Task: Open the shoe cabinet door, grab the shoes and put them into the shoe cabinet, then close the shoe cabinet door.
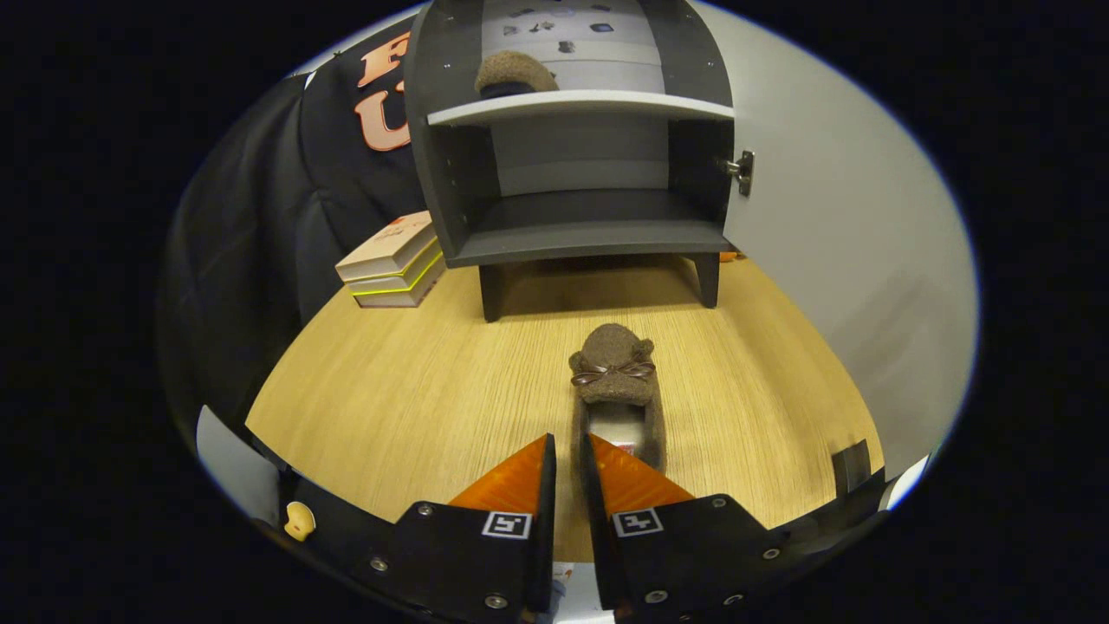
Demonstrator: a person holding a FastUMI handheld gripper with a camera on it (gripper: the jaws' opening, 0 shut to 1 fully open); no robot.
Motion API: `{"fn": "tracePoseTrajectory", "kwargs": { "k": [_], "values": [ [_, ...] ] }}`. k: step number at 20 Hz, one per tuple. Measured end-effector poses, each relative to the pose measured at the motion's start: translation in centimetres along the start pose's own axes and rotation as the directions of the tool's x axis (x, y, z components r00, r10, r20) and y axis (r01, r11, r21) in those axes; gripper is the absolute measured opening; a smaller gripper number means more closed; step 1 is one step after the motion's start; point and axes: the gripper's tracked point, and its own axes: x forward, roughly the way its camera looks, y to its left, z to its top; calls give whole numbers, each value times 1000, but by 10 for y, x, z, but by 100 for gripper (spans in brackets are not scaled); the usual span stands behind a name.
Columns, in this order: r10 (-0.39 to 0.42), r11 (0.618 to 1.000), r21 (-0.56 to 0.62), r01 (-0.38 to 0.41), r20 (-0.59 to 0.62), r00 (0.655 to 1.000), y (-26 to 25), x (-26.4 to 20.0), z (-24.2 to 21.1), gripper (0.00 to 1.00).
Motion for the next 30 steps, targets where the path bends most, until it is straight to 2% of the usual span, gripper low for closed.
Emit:
{"fn": "tracePoseTrajectory", "kwargs": {
  "k": [9, 14, 15, 17, 22, 30],
  "values": [
    [15, 1000, -17, -17, -99, 995, -3, 73, -17, 21],
    [-16, 1000, -22, 14, -81, 997, -10, 95, -8, 21],
    [-12, 1000, -9, 11, -81, 997, -8, 94, -7, 14],
    [-9, 1000, 0, 9, -78, 997, -9, 92, -7, 8],
    [-38, 999, -2, 37, -52, 998, -18, 68, 1, 7],
    [-26, 999, 32, 26, 10, 1000, -19, 9, 19, 7]
  ]
}}
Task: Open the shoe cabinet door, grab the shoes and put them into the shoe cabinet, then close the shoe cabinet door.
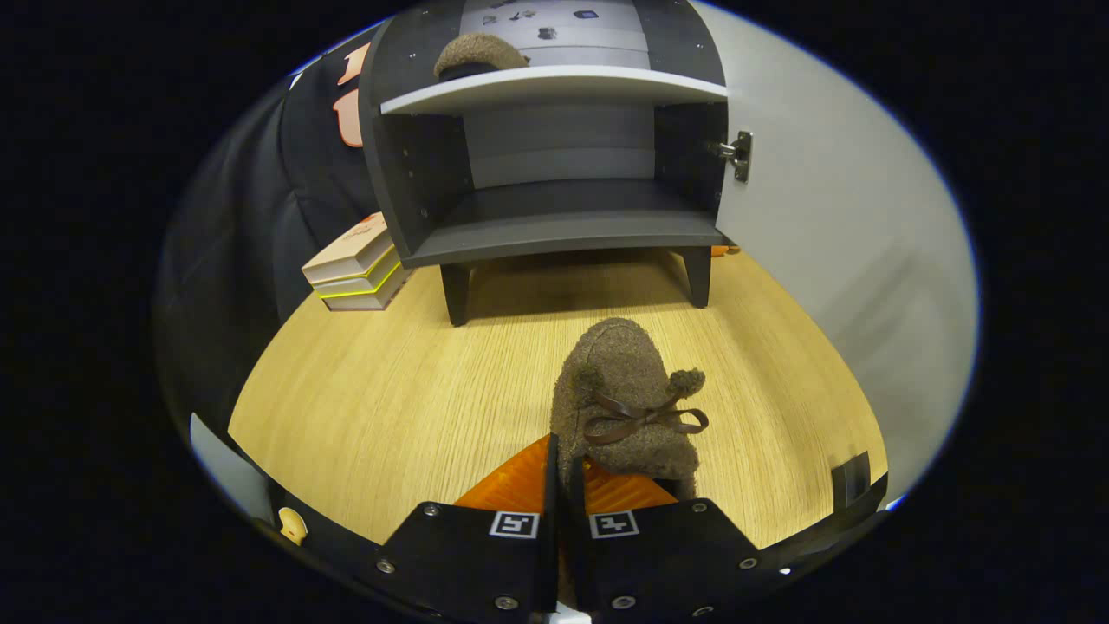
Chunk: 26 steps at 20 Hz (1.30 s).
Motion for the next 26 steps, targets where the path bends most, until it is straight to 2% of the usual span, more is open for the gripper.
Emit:
{"fn": "tracePoseTrajectory", "kwargs": {
  "k": [6, 12, 18, 26],
  "values": [
    [9, 1000, -6, -8, 59, 998, 6, -43, 27, 7],
    [27, 999, -33, -23, 141, 990, 18, -85, 83, 7],
    [54, 997, -59, -40, 256, 965, 23, -113, 168, 7],
    [82, 991, -132, -37, 360, 929, 15, -107, 284, 7]
  ]
}}
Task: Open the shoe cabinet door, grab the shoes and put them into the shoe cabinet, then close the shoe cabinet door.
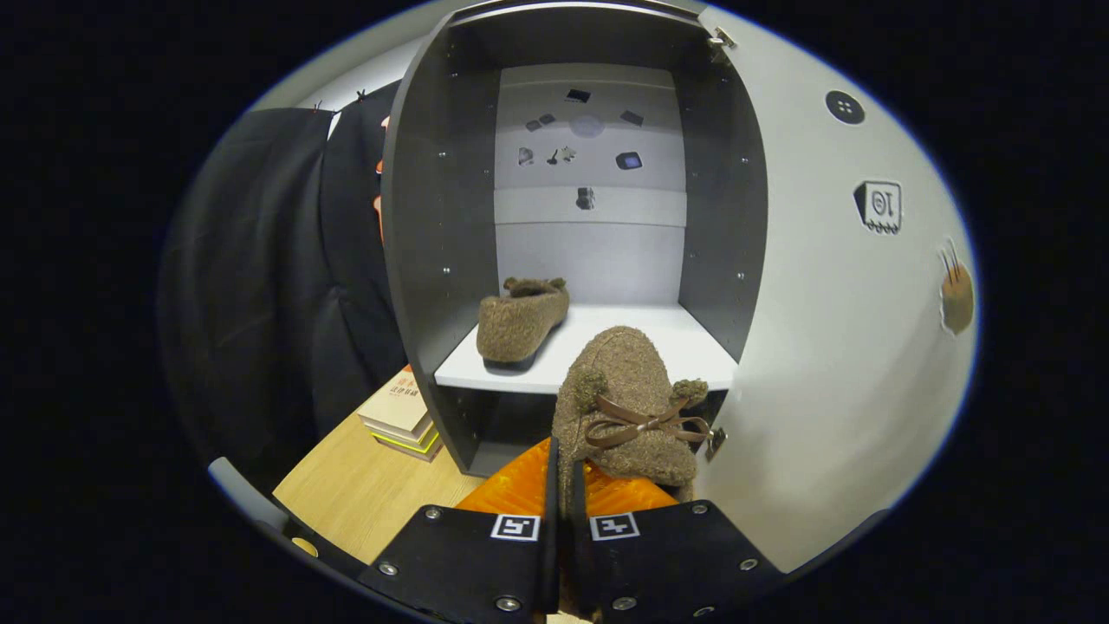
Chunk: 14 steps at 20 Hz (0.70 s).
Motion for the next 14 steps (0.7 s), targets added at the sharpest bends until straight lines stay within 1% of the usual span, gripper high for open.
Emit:
{"fn": "tracePoseTrajectory", "kwargs": {
  "k": [7, 11, 14],
  "values": [
    [1, 997, -77, 1, 24, 1000, -26, 77, 70, 7],
    [-4, 994, -110, 3, -9, 1000, -41, 125, 85, 7],
    [-8, 995, -104, 4, -37, 999, -51, 165, 91, 7]
  ]
}}
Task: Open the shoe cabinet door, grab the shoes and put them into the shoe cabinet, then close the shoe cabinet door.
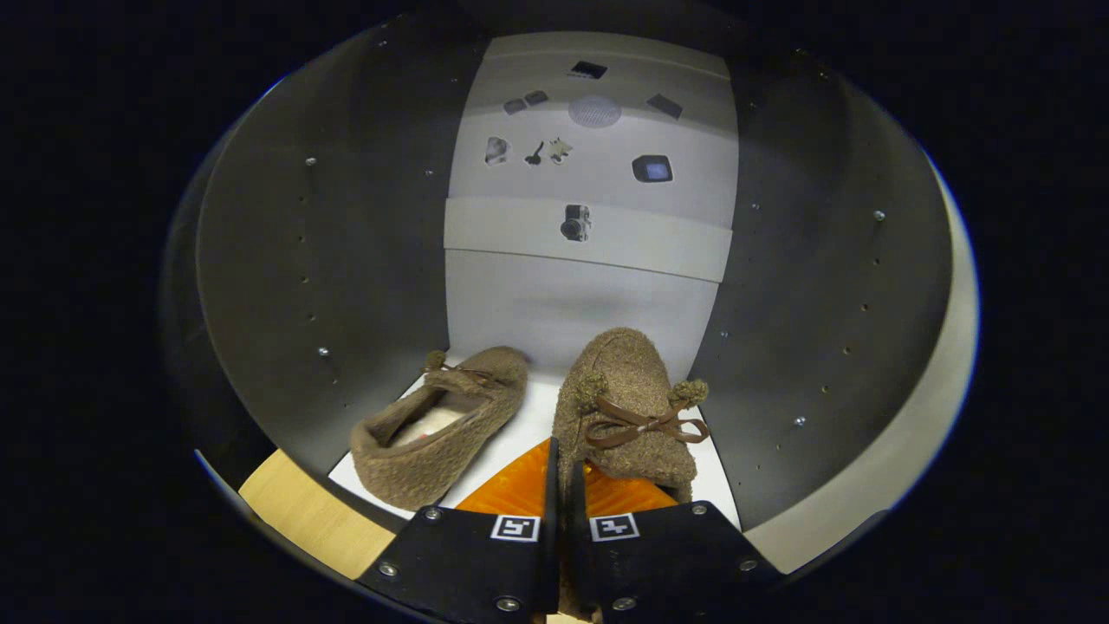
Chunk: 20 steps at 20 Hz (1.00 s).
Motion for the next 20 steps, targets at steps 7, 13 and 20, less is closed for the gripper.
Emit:
{"fn": "tracePoseTrajectory", "kwargs": {
  "k": [7, 13, 20],
  "values": [
    [-2, 1000, 17, 3, -77, 997, -10, 52, -8, 7],
    [9, 996, 93, 0, -92, 996, -3, 61, -16, 14],
    [-19, 996, 86, 24, -64, 998, 0, 24, -9, 17]
  ]
}}
